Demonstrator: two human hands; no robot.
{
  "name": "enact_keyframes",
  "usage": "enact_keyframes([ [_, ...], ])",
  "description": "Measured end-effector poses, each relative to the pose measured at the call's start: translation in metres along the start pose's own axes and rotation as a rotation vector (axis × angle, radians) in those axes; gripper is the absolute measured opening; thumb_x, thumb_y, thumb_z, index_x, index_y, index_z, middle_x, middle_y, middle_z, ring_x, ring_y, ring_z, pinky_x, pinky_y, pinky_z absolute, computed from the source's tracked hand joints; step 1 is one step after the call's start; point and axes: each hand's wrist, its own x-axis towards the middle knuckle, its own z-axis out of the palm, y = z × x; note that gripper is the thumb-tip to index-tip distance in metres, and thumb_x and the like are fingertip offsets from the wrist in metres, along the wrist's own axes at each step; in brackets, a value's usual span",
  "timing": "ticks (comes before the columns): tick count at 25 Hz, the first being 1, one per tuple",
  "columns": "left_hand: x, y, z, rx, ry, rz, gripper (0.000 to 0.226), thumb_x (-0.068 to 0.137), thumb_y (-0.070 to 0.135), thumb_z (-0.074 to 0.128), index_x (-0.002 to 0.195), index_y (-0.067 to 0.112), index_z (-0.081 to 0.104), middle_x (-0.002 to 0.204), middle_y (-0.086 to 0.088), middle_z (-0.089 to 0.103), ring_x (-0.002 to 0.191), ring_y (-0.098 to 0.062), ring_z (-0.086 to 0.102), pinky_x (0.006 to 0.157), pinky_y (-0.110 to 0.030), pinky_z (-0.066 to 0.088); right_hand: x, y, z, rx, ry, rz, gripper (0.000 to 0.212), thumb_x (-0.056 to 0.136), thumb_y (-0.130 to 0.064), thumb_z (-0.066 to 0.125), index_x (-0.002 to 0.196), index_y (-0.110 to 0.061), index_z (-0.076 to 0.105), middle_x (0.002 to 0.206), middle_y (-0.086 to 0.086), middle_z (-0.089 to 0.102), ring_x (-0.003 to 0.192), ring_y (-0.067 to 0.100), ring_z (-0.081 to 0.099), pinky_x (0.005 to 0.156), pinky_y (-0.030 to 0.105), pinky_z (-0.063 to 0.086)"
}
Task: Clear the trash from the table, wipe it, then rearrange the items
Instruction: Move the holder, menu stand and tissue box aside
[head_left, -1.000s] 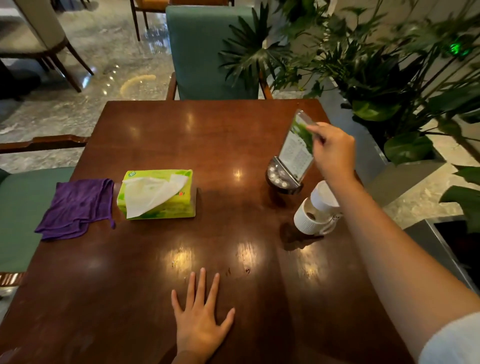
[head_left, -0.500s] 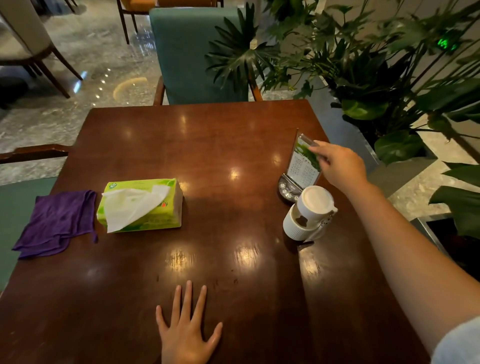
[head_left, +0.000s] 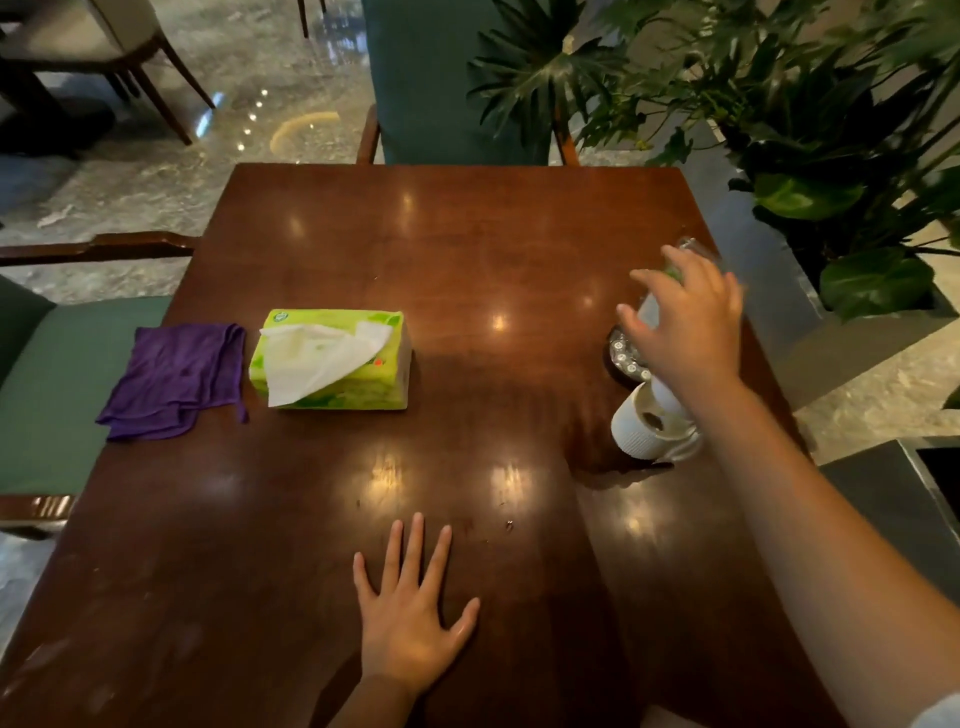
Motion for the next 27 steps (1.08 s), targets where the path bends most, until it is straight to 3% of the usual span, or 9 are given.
enact_keyframes([
  [3,-0.001,-0.002,0.000,0.002,-0.027,-0.007,0.081,0.074,0.071,0.042,0.144,0.031,0.031,0.154,-0.004,0.025,0.144,-0.024,0.004,0.108,-0.059,-0.001,-0.029,-0.069,0.034,0.147,-0.153,-0.118,0.046,0.081,-0.032,0.064,0.125,-0.019,0.055,0.143,0.014,0.042,0.132,0.033,0.035,0.108,0.051,0.026],
  [6,-0.001,-0.002,0.001,-0.028,-0.058,-0.015,0.083,0.073,0.071,0.044,0.145,0.032,0.030,0.155,-0.004,0.025,0.143,-0.024,0.009,0.107,-0.061,0.003,-0.045,-0.136,0.075,0.140,-0.401,-0.287,0.070,0.081,-0.042,0.063,0.142,-0.028,0.031,0.156,0.012,0.016,0.142,0.030,0.013,0.111,0.051,0.019],
  [10,0.000,-0.005,0.005,-0.041,-0.057,-0.009,0.084,0.074,0.072,0.043,0.146,0.033,0.025,0.156,-0.004,0.021,0.144,-0.024,0.008,0.107,-0.063,0.003,-0.022,-0.199,0.118,0.059,-0.550,-0.487,0.097,0.071,-0.051,0.072,0.145,-0.039,0.009,0.157,0.010,-0.010,0.143,0.031,-0.012,0.110,0.062,0.010],
  [13,-0.001,-0.006,0.007,-0.058,-0.052,-0.010,0.085,0.074,0.073,0.041,0.147,0.033,0.022,0.157,-0.004,0.018,0.144,-0.024,0.007,0.107,-0.063,0.002,0.001,-0.223,0.145,-0.061,-0.681,-0.565,0.114,0.063,-0.052,0.077,0.144,-0.041,-0.003,0.156,0.009,-0.018,0.140,0.035,-0.019,0.105,0.070,0.007],
  [15,-0.001,-0.006,0.009,-0.075,-0.037,-0.007,0.086,0.075,0.072,0.041,0.148,0.033,0.019,0.158,-0.003,0.016,0.145,-0.025,0.007,0.107,-0.063,0.001,0.009,-0.228,0.158,-0.102,-0.776,-0.566,0.120,0.062,-0.047,0.080,0.143,-0.042,-0.008,0.157,0.011,-0.013,0.141,0.038,-0.011,0.103,0.069,0.016],
  [18,-0.002,-0.006,0.011,-0.087,-0.027,-0.008,0.086,0.075,0.072,0.042,0.148,0.033,0.018,0.158,-0.002,0.013,0.145,-0.025,0.005,0.107,-0.063,-0.001,0.009,-0.226,0.169,-0.122,-0.744,-0.577,0.115,0.066,-0.039,0.079,0.143,-0.043,-0.006,0.150,0.019,0.017,0.134,0.041,0.018,0.093,0.053,0.041],
  [21,-0.001,-0.007,0.011,-0.084,-0.026,-0.010,0.085,0.075,0.072,0.042,0.148,0.034,0.018,0.158,-0.002,0.012,0.145,-0.024,0.004,0.107,-0.063,-0.001,0.009,-0.224,0.169,-0.104,-0.666,-0.549,0.113,0.063,-0.043,0.078,0.143,-0.043,-0.002,0.130,0.020,0.039,0.120,0.039,0.031,0.083,0.046,0.045],
  [24,-0.001,-0.007,0.011,-0.085,-0.027,-0.007,0.085,0.076,0.072,0.041,0.148,0.034,0.018,0.158,-0.002,0.013,0.145,-0.024,0.004,0.107,-0.062,-0.001,0.005,-0.223,0.166,-0.086,-0.704,-0.493,0.110,0.063,-0.044,0.078,0.144,-0.042,0.003,0.129,0.018,0.034,0.119,0.039,0.033,0.090,0.051,0.042],
  [27,-0.001,-0.008,0.010,-0.066,-0.032,-0.009,0.084,0.076,0.073,0.039,0.148,0.033,0.018,0.158,-0.002,0.014,0.145,-0.024,0.004,0.108,-0.061,-0.003,-0.004,-0.214,0.162,-0.040,-0.743,-0.473,0.108,0.064,-0.040,0.078,0.143,-0.044,0.004,0.129,0.018,0.031,0.114,0.040,0.041,0.087,0.046,0.044],
])
